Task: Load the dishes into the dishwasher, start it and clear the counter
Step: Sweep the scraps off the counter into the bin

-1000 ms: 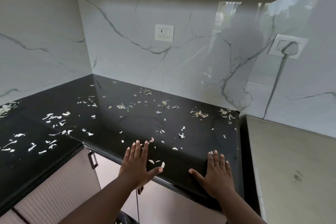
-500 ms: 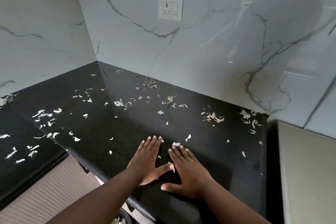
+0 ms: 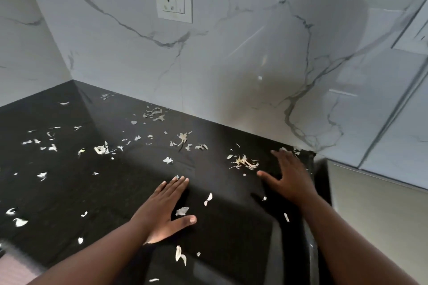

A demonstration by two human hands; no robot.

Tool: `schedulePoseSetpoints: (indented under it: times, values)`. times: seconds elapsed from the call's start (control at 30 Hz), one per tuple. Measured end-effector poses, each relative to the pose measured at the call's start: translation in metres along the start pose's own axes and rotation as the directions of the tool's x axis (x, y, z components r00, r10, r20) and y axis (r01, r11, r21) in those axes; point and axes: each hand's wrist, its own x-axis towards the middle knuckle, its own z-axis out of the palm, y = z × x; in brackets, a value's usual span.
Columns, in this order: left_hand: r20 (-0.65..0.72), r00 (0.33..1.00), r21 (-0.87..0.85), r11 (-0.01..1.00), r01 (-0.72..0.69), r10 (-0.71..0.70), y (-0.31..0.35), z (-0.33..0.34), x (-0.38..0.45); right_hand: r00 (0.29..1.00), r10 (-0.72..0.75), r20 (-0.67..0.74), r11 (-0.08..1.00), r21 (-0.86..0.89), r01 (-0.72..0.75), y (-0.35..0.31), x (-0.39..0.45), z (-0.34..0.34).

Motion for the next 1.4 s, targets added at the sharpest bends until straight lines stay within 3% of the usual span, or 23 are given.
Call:
schedulePoseSetpoints:
  times: [0.23,0.43,0.57,0.77,0.93,1.03,1.1,1.23,1.33,1.4]
  values:
    - [0.011,0.999,-0.005,0.999,-0.046,0.046,-0.009,-0.002,0.016,0.992,0.089,0.088,0.993,-0.088,-0.081,0.068,0.043,0.002]
    - [-0.014,0.997,-0.012,0.997,-0.078,0.077,-0.011,-0.002,0.016,0.988,0.049,0.144,0.995,-0.088,-0.037,0.069,0.068,0.020]
    - [-0.009,0.997,-0.015,0.997,-0.079,0.079,-0.009,-0.005,0.016,0.955,-0.131,0.265,0.990,0.091,0.110,0.037,0.073,0.032]
    - [-0.001,0.998,-0.027,0.998,-0.064,0.064,-0.006,-0.007,0.014,0.878,-0.362,0.314,0.930,0.193,0.314,-0.048,0.064,0.054]
    - [0.033,0.998,-0.018,0.999,-0.045,0.045,-0.005,-0.007,0.014,0.720,-0.595,0.357,0.801,0.189,0.568,-0.111,0.034,0.068]
    - [0.037,0.998,-0.016,0.999,-0.043,0.043,-0.005,-0.007,0.014,0.637,-0.693,0.337,0.721,0.319,0.615,-0.134,0.010,0.071]
    - [0.043,0.998,-0.019,0.999,-0.041,0.041,-0.006,-0.006,0.014,0.673,-0.682,0.285,0.702,0.515,0.493,-0.137,0.002,0.063]
    - [0.039,0.998,-0.015,0.999,-0.043,0.044,-0.007,-0.005,0.014,0.908,-0.408,0.094,0.680,0.695,0.234,-0.100,0.001,0.031]
    - [0.038,0.998,-0.009,0.999,-0.040,0.041,-0.006,-0.005,0.014,0.974,-0.227,-0.015,0.870,0.446,0.209,-0.032,0.001,0.007]
    - [0.037,0.998,-0.004,0.999,-0.041,0.041,-0.006,-0.004,0.015,0.987,-0.153,0.041,0.973,0.179,0.144,0.013,-0.005,-0.001]
